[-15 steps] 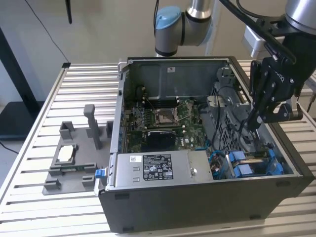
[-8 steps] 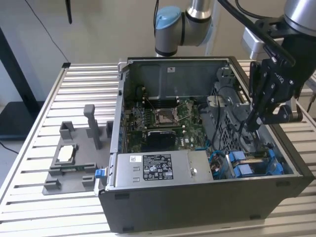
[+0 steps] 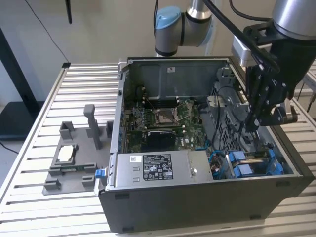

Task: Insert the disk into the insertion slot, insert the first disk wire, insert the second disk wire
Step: 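Insert the second disk wire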

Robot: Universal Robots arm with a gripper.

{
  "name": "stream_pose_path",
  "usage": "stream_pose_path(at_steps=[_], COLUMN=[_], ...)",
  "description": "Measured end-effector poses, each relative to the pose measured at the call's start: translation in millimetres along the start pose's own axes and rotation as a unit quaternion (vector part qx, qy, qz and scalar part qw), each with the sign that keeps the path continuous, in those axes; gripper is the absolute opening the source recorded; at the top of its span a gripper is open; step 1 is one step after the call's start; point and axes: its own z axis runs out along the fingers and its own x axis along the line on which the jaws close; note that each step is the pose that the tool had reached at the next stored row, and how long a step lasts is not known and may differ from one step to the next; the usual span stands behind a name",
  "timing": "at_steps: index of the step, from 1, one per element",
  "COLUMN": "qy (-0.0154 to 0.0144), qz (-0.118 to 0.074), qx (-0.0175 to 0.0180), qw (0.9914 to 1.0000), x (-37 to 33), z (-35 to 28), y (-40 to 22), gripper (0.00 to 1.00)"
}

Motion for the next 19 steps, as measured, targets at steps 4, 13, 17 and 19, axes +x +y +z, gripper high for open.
stream_pose_path(at_steps=[4,13,17,19], qy=[0.0048,0.0147,0.0188,0.0198], qz=[-0.002,-0.003,-0.003,-0.004], qx=[0.0149,0.0173,0.0211,0.0253], qw=[0.99988,0.99974,0.99959,0.99948], x=[0.2,3.7,6.5,6.9], z=[1.9,10.9,13.5,14.8], y=[2.0,2.9,3.2,3.2], gripper=[0.16,0.16,0.16,0.16])
